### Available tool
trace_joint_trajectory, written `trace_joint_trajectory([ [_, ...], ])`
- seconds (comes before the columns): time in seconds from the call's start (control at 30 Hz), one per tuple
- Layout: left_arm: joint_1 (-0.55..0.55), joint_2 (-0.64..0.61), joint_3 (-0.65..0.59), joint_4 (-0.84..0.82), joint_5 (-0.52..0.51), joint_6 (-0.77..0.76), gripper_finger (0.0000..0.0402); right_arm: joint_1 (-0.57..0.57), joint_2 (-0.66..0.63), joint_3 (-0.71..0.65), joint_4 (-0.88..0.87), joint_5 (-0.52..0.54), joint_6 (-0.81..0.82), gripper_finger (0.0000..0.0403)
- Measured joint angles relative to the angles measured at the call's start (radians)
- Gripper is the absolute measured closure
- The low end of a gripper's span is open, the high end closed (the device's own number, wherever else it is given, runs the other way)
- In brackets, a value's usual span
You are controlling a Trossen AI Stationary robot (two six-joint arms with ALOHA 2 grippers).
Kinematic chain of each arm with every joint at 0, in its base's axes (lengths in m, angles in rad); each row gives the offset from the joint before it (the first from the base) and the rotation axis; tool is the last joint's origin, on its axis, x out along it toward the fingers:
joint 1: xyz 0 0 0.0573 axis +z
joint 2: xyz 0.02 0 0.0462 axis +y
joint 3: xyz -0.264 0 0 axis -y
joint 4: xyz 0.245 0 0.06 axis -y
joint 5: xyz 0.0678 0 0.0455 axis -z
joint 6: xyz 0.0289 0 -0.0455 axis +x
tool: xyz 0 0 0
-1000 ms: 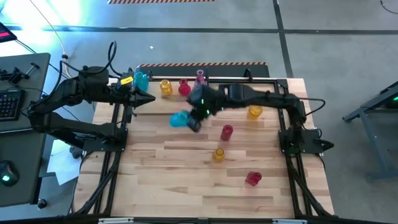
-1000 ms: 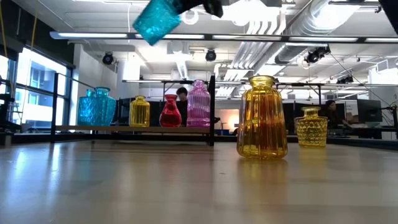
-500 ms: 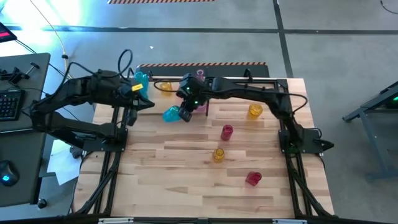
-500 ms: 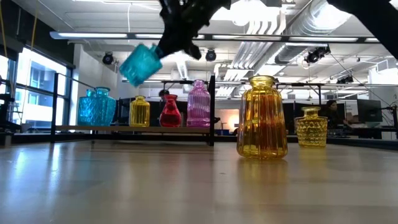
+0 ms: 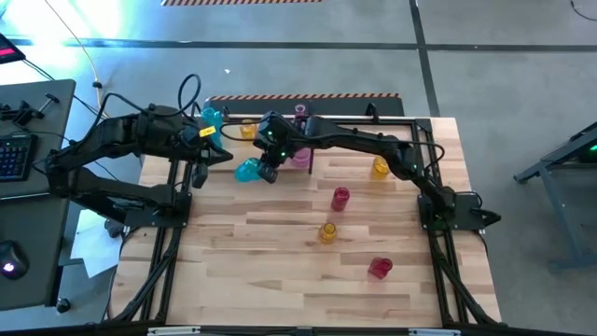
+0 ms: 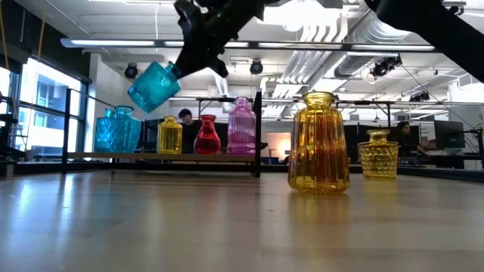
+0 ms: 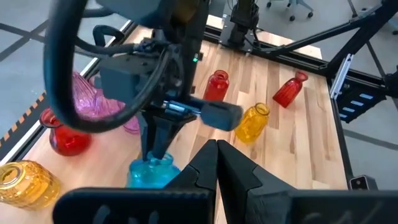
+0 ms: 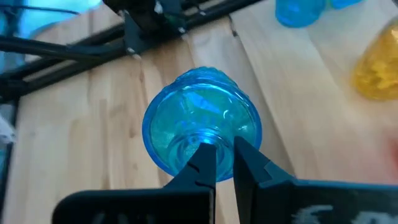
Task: Sort vases onto shelf
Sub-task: Put the blue vase on the shelf aligned with the other blue vase
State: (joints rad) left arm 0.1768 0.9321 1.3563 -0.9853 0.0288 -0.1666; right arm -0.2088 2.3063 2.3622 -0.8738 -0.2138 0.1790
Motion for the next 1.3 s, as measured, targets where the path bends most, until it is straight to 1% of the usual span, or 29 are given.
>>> trace_joint_trajectory([
  [0.07, 0.000, 0.000, 0.000, 0.000, 0.000, -0.009, 0.0402, -0.011, -0.006, -0.036, 0.018, -0.005, 0.003, 0.0402],
  [0.17, -0.001, 0.000, 0.000, 0.001, 0.000, -0.016, 0.0402, -0.023, -0.006, -0.049, -0.022, -0.003, 0.002, 0.0402],
  [0.27, -0.001, 0.000, 0.000, 0.001, 0.001, -0.023, 0.0401, -0.032, -0.003, -0.030, -0.082, 0.055, -0.029, 0.0402],
  [0.37, -0.001, 0.000, 0.000, 0.001, 0.001, -0.023, 0.0402, -0.041, -0.001, -0.028, -0.088, 0.091, -0.049, 0.0402],
  [0.7, -0.001, 0.000, 0.000, -0.005, 0.008, -0.050, 0.0402, -0.091, -0.001, -0.027, -0.149, 0.103, -0.076, 0.0402],
  [0.83, -0.001, 0.029, 0.000, -0.061, 0.009, -0.040, 0.0401, -0.095, -0.001, -0.027, -0.163, 0.100, -0.091, 0.0402],
  [0.9, -0.001, 0.052, -0.017, -0.083, 0.003, -0.022, 0.0401, -0.095, -0.001, -0.027, -0.168, 0.100, -0.094, 0.0402],
  [1.07, -0.001, 0.111, -0.122, -0.085, 0.000, 0.013, 0.0401, -0.094, -0.001, -0.027, -0.195, 0.094, -0.094, 0.0402],
  [1.13, -0.001, 0.132, -0.162, -0.084, -0.026, 0.023, 0.0401, -0.094, -0.001, -0.027, -0.210, 0.093, -0.094, 0.0402],
  [1.2, -0.001, 0.142, -0.194, -0.056, -0.079, 0.046, 0.0401, -0.094, -0.001, -0.027, -0.219, 0.093, -0.093, 0.0402],
  [1.3, -0.001, 0.152, -0.246, -0.008, -0.200, 0.097, 0.0402, -0.092, -0.001, -0.027, -0.226, 0.089, -0.090, 0.0401],
])
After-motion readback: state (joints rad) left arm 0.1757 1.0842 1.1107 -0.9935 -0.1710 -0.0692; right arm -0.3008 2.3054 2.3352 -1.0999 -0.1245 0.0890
